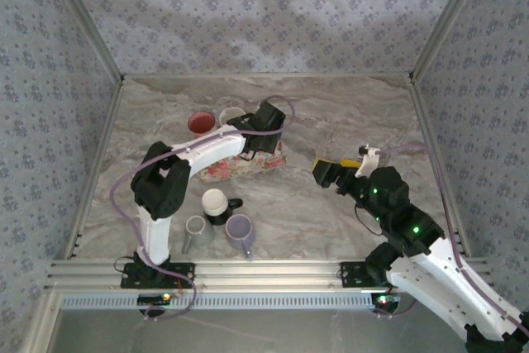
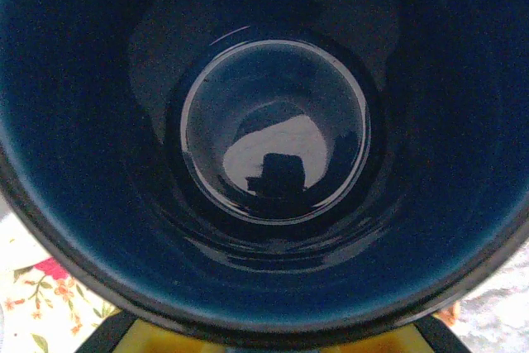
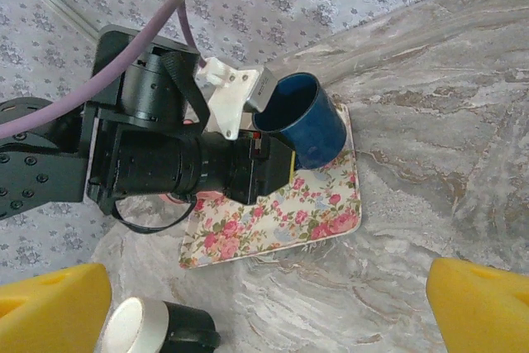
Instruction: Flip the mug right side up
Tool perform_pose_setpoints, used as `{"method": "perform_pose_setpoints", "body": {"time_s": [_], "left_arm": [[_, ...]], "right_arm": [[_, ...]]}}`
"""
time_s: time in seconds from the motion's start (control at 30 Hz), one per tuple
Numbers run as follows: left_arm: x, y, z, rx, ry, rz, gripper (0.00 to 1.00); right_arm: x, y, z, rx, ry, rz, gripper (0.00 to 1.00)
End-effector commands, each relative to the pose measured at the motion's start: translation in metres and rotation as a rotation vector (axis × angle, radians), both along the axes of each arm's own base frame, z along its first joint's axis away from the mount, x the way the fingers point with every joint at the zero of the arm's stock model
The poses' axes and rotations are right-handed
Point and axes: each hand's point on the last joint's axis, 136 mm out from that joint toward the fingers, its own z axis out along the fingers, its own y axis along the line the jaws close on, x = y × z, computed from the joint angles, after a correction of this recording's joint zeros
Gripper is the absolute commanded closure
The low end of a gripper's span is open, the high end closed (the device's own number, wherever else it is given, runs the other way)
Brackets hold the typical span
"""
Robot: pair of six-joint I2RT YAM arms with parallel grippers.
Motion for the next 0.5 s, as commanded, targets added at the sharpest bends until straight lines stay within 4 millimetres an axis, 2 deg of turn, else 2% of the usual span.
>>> {"method": "perform_pose_setpoints", "body": {"time_s": [0.0, 0.33, 0.47], "left_arm": [[0.024, 0.001, 0.023, -0.048, -0.067, 0.065, 1.0], [0.039, 0.013, 0.004, -0.016, -0.047, 0.119, 1.0], [0.043, 0.017, -0.003, 0.003, -0.043, 0.141, 0.97]], "right_arm": [[-0.001, -0.005, 0.008, -0.02, -0.027, -0.018, 0.0], [-0.001, -0.003, 0.002, -0.028, -0.024, -0.02, 0.0], [-0.001, -0.002, 0.001, -0.031, -0.024, -0.019, 0.0]]}}
